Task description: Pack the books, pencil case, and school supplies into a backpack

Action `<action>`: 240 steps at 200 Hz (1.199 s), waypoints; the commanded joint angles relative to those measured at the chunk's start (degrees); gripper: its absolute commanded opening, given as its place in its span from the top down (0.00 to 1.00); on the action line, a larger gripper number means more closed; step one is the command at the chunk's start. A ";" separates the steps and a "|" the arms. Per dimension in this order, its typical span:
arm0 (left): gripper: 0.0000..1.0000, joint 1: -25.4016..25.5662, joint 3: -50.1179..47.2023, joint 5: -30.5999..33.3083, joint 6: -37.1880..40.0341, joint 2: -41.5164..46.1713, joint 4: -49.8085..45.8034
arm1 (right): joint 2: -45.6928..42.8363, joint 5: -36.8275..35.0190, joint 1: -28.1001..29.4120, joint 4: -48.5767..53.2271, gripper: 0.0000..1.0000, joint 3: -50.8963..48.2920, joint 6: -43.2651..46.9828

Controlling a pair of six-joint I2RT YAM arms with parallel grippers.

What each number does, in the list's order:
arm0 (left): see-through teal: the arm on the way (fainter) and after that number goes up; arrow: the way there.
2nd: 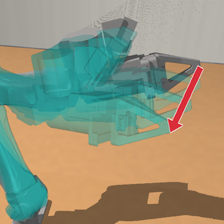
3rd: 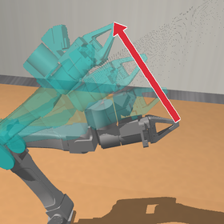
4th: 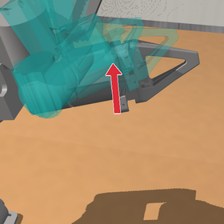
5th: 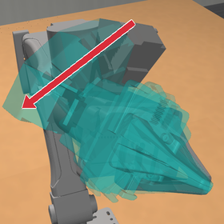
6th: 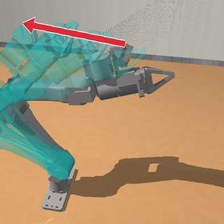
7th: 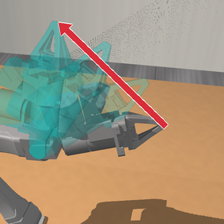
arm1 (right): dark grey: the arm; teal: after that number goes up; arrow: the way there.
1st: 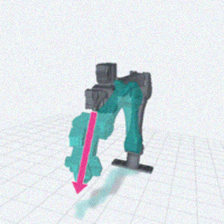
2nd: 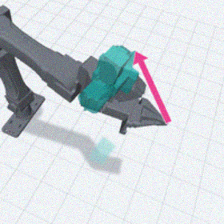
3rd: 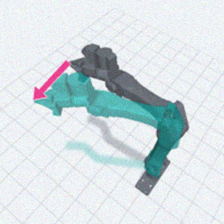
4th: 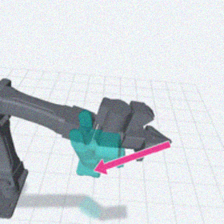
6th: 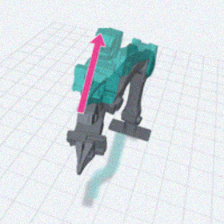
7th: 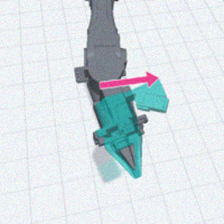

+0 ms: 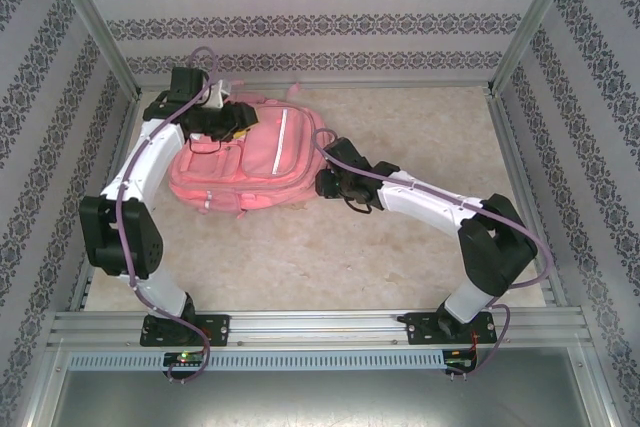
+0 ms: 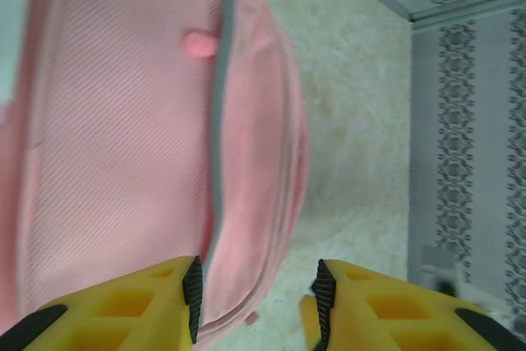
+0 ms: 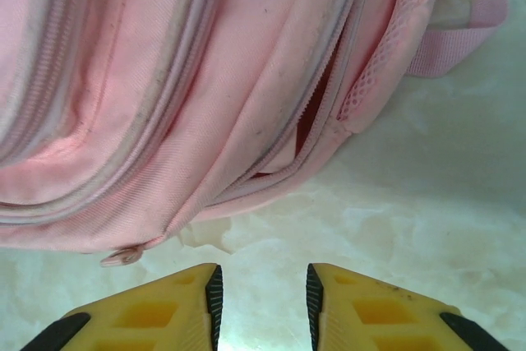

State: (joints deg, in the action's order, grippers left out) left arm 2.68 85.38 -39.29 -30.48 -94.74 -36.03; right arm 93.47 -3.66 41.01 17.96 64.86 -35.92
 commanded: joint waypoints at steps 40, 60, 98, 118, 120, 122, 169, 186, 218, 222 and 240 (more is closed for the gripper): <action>0.56 -7.50 -20.25 15.80 -8.36 16.69 -3.40 | 0.47 -1.17 5.74 -1.33 0.60 1.72 0.14; 0.55 -9.86 -27.14 16.85 -10.76 21.19 -3.17 | 2.07 -1.55 8.20 -1.40 0.59 3.32 0.75; 0.55 -10.59 -38.91 12.51 -18.37 24.49 4.68 | 5.67 -1.07 11.20 -1.09 0.59 6.60 0.63; 0.56 -10.59 -43.33 9.73 -21.76 22.86 10.55 | 6.92 -0.80 12.13 -1.03 0.59 7.88 0.42; 0.56 -10.59 -43.58 9.60 -21.98 22.67 10.90 | 6.97 -0.71 12.22 -1.00 0.59 7.95 0.35; 0.57 -10.59 -43.84 9.45 -22.16 22.52 11.25 | 7.05 -0.64 12.28 -1.06 0.59 7.99 0.40; 0.56 -10.59 -45.43 8.69 -22.14 21.87 14.19 | 8.79 0.23 13.87 -0.78 0.58 9.57 0.63; 0.56 -10.59 -45.37 8.45 -21.48 20.37 14.66 | 9.39 0.80 14.46 -1.09 0.56 9.82 0.32; 0.57 -10.59 -46.53 6.55 -21.82 17.60 17.29 | 11.30 1.53 15.96 -0.90 0.49 11.96 -0.69; 0.57 -10.59 -46.63 6.62 -21.76 17.59 17.58 | 11.59 1.80 16.16 -1.05 0.48 12.19 -1.02; 0.58 -10.59 -46.77 6.78 -21.55 17.41 18.64 | 13.48 2.49 17.19 -1.30 0.46 14.03 -2.55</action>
State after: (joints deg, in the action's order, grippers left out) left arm -7.62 39.35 -31.51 -51.51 -76.95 -21.15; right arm 104.60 -2.48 56.77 17.02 75.48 -36.32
